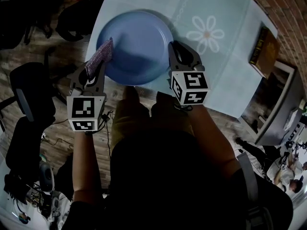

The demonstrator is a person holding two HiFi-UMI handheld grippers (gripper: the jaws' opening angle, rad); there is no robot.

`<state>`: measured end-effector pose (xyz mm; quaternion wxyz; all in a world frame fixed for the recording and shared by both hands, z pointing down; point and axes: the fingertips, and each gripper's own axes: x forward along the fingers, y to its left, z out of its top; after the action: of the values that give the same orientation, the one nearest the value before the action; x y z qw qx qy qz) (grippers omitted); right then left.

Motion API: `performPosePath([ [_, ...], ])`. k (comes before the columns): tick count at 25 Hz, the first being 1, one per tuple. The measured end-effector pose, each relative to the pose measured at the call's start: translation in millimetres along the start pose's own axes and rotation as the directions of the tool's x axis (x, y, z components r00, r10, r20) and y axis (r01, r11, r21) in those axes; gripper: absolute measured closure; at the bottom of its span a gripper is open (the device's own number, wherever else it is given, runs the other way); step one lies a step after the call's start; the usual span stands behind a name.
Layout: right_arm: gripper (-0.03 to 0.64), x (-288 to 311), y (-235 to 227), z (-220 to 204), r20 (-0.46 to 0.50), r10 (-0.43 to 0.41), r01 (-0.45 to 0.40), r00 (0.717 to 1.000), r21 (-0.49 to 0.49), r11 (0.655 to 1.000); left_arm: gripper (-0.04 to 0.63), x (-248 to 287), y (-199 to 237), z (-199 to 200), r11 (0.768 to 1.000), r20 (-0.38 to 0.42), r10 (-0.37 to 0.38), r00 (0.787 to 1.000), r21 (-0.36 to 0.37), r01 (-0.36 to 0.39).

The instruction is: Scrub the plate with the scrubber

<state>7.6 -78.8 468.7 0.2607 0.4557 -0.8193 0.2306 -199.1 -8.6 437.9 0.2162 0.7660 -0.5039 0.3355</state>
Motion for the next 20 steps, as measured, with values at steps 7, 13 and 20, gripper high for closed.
performPosePath([
  [7, 0.555, 0.6, 0.1, 0.0, -0.001, 0.02, -0.02, 1.0, 0.008, 1.0, 0.517, -9.7, -30.5, -11.9, 0.998, -0.026, -0.065, 0.998, -0.027, 0.065],
  [13, 0.555, 0.9, 0.9, -1.2, -0.005, 0.054, -0.054, 0.999, 0.014, 0.998, 0.517, -14.1, -63.7, -17.6, 0.989, -0.027, -0.141, 0.99, -0.055, 0.139],
  [20, 0.555, 1.4, 0.9, -0.3, -0.014, 0.06, -0.06, 0.998, 0.009, 0.998, 0.517, -16.2, -101.5, -15.7, 0.967, -0.038, -0.246, 0.968, -0.073, 0.243],
])
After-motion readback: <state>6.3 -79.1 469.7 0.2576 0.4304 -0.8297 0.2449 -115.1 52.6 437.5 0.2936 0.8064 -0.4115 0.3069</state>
